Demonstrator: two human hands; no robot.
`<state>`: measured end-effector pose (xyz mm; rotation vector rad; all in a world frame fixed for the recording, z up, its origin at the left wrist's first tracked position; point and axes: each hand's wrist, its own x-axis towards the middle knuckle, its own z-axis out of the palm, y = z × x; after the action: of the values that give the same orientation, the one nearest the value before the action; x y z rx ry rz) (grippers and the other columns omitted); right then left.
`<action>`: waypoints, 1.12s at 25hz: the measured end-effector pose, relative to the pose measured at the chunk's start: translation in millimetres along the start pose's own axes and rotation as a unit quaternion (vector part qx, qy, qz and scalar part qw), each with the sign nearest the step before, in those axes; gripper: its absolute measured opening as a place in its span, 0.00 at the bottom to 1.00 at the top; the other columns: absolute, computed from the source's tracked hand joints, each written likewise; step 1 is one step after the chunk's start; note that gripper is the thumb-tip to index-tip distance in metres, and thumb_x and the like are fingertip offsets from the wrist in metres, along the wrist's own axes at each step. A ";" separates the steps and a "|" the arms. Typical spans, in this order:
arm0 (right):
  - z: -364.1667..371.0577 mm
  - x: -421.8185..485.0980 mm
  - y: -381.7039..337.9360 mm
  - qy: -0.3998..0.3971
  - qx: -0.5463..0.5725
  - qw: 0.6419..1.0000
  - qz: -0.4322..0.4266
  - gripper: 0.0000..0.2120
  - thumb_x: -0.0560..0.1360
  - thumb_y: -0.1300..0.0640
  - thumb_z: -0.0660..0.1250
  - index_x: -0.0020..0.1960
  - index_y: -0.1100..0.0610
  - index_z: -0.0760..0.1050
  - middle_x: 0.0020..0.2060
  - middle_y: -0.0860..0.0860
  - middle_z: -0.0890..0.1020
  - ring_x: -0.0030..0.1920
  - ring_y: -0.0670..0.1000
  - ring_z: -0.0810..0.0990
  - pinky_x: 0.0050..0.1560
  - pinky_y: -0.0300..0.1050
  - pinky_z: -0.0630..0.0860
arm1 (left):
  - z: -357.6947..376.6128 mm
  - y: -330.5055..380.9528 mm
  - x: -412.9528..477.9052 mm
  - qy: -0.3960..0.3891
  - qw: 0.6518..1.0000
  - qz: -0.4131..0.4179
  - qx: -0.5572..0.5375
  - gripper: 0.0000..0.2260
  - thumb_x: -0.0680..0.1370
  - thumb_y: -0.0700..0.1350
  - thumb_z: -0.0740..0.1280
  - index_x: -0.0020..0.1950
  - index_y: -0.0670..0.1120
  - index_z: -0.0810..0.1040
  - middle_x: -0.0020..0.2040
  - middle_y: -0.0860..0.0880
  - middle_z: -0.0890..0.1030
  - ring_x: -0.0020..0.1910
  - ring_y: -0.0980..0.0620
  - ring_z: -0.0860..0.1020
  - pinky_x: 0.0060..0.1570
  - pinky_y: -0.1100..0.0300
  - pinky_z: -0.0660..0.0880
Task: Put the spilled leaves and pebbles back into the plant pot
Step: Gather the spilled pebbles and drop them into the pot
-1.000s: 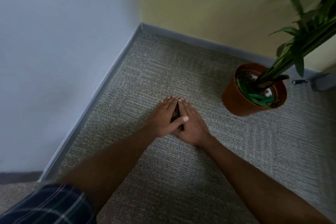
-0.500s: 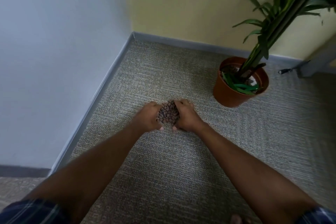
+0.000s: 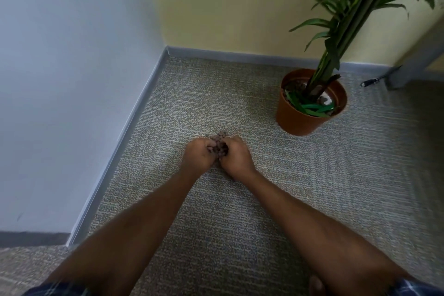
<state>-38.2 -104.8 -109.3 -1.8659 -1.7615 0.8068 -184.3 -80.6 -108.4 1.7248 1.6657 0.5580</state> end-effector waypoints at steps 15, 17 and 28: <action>-12.9 -4.7 -1.5 0.015 0.460 0.843 0.278 0.09 0.77 0.74 0.71 0.54 0.65 0.85 0.51 0.64 0.90 0.49 0.60 0.90 0.53 0.50 0.89 | 15.3 27.8 -0.4 -0.020 0.913 -0.240 -0.330 0.10 0.81 0.34 0.72 0.62 0.33 0.84 0.57 0.34 0.87 0.57 0.37 0.88 0.61 0.43 0.85; -21.4 -1.1 3.2 0.010 0.475 0.830 0.291 0.09 0.78 0.74 0.71 0.57 0.67 0.84 0.51 0.63 0.89 0.48 0.56 0.90 0.56 0.51 0.88 | 14.9 34.6 -2.5 -0.026 0.899 -0.251 -0.358 0.10 0.82 0.34 0.72 0.63 0.31 0.82 0.58 0.33 0.87 0.57 0.37 0.88 0.58 0.48 0.86; -129.5 11.9 11.0 0.068 0.468 0.849 0.236 0.07 0.78 0.74 0.72 0.48 0.63 0.85 0.42 0.59 0.88 0.39 0.54 0.88 0.44 0.45 0.87 | 16.2 135.9 8.9 -0.038 0.898 -0.176 -0.401 0.06 0.84 0.37 0.71 0.59 0.38 0.85 0.55 0.40 0.89 0.53 0.45 0.89 0.46 0.61 0.86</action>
<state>58.2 -84.8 -23.7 -1.5599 -0.5603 1.3506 -76.8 -69.6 -24.0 0.8152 1.3548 0.8359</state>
